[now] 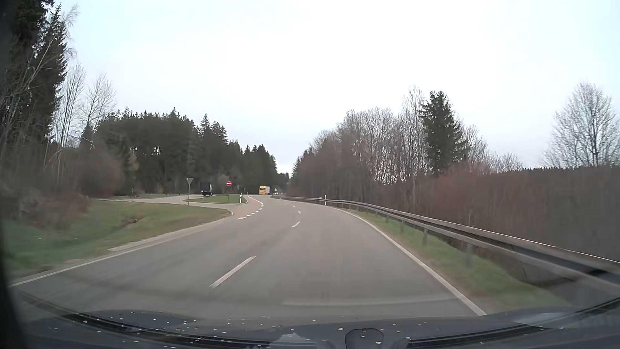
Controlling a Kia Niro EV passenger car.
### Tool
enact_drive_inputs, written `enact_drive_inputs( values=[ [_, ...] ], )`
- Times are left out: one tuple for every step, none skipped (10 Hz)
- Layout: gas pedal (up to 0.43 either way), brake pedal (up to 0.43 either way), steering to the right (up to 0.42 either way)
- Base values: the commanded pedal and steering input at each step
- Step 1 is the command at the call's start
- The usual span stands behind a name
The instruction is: Follow the waypoints while adhering to traffic rules and regulations
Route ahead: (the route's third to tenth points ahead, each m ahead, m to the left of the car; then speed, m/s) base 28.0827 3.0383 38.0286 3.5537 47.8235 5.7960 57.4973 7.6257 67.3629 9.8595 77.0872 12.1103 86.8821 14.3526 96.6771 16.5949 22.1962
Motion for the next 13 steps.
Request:
enact_drive_inputs(
  values=[
    [0.000,0.000,-0.009],
    [0.000,0.012,-0.012],
    [0.000,0.018,-0.016],
    [0.000,0.024,-0.019],
    [0.000,0.030,-0.020],
    [0.000,0.043,-0.020],
    [0.000,0.049,-0.022],
    [0.000,0.049,-0.025],
    [0.000,0.091,-0.028],
    [0.000,0.104,-0.032],
    [0.000,0.110,-0.032],
    [0.000,0.116,-0.036],
    [0.000,0.122,-0.038]
  ],
)
